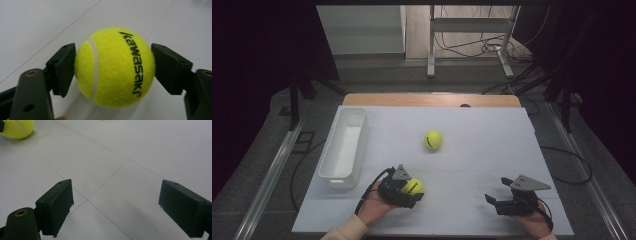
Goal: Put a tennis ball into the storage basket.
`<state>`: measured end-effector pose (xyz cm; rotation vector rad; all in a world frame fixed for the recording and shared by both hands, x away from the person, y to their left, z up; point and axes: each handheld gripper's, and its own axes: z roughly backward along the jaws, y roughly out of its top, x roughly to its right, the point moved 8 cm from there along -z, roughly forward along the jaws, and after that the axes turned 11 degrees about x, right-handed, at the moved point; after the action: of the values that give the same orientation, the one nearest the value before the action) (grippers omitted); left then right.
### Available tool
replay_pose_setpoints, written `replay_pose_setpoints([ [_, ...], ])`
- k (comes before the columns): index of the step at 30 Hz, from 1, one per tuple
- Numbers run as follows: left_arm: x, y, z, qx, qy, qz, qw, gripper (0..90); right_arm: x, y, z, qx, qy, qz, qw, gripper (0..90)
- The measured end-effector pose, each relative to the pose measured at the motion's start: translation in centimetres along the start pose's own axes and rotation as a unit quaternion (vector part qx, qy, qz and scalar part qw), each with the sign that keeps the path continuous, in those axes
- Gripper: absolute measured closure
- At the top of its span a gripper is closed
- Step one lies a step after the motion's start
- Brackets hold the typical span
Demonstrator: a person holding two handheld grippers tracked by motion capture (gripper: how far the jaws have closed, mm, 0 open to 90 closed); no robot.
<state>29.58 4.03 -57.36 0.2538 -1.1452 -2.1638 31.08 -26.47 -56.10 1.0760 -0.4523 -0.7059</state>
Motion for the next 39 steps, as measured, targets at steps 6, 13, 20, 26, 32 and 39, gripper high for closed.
replay_pose_setpoints([
  [6, 0.0, 0.3, 0.4, 0.013, 0.001, 0.001, 0.9999, 25.7, -0.1, 0.0, 0.0, 0.001, 0.000, -0.001, 1.0000, 12.9],
  [13, -0.3, 0.9, 1.2, 0.035, 0.005, 0.008, 0.9993, 25.7, 0.0, 0.0, 0.0, 0.002, -0.001, -0.001, 1.0000, 12.9],
  [20, -0.5, 1.4, 1.8, 0.054, 0.012, 0.008, 0.9985, 25.8, 0.1, 0.1, 0.2, 0.004, -0.006, 0.000, 1.0000, 13.0],
  [26, -0.9, 2.0, 2.6, 0.070, 0.019, 0.010, 0.9973, 25.7, 0.1, 0.3, 0.2, 0.009, -0.006, -0.001, 0.9999, 13.0],
  [32, -1.2, 2.3, 3.1, 0.082, 0.025, 0.012, 0.9963, 25.7, 0.1, 0.4, 0.2, 0.012, -0.007, -0.001, 0.9999, 13.0],
  [39, -1.5, 2.8, 3.9, 0.099, 0.029, 0.015, 0.9945, 25.7, 0.1, 0.4, 0.3, 0.012, -0.007, 0.000, 0.9999, 13.0],
])
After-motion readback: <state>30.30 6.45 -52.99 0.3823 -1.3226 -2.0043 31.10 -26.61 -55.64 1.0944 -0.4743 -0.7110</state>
